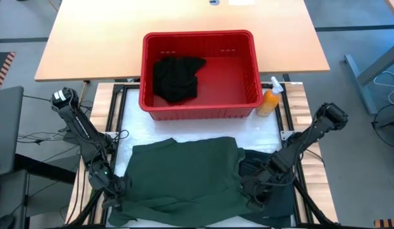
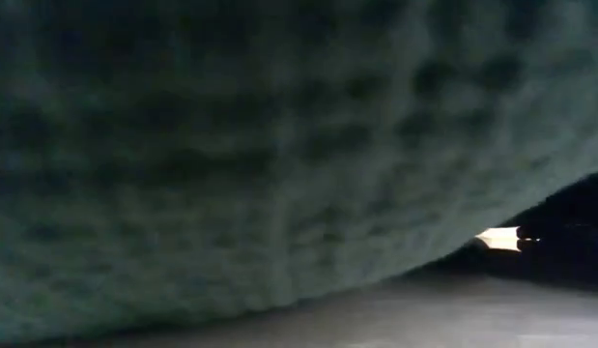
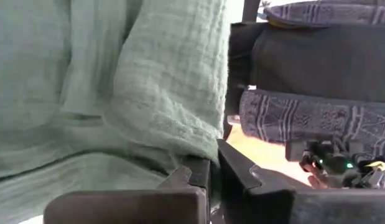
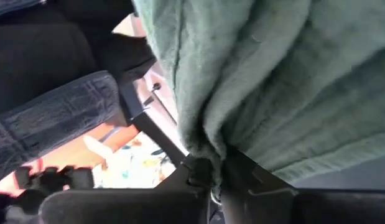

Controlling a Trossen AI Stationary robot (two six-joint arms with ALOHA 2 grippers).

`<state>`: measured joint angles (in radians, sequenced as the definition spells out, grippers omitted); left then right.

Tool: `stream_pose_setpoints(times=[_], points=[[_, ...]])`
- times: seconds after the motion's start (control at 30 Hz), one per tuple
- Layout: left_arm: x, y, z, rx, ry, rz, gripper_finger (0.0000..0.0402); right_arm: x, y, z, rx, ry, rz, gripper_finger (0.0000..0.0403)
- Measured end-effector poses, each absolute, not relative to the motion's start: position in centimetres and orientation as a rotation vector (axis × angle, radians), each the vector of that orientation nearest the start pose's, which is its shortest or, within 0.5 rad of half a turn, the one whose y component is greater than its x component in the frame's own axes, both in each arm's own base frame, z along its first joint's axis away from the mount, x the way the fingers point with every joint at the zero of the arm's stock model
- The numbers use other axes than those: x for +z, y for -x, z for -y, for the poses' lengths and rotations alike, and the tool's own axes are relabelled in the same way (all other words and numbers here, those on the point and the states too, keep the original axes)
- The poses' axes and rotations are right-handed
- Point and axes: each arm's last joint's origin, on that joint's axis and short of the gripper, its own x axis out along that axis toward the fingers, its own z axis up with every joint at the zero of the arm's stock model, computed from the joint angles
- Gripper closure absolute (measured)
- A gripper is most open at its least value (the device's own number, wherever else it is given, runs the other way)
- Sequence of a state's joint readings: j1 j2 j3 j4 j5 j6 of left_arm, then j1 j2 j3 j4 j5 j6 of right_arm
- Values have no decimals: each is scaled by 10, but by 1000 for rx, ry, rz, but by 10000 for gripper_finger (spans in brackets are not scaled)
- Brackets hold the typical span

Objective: Fold laundry
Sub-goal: Fold the green shirt

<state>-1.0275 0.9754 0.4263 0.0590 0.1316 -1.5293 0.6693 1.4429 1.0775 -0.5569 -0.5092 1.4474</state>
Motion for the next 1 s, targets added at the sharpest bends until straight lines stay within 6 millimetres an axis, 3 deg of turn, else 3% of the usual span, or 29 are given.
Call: stream_pose_setpoints(times=[0.4,0.63,0.8,1.0], points=[[204,-97,170,-592,1083,-1203,325,260,-218,-192,225,-1127,-1664,278],[214,-93,155,-595,1082,-1153,313,273,-222,-176,287,-1203,-1684,223],[228,-92,136,-545,1048,-915,312,299,-216,-152,324,-1248,-1535,221],[224,-102,104,-244,874,-665,312,321,-213,-106,209,-1210,-1195,234]])
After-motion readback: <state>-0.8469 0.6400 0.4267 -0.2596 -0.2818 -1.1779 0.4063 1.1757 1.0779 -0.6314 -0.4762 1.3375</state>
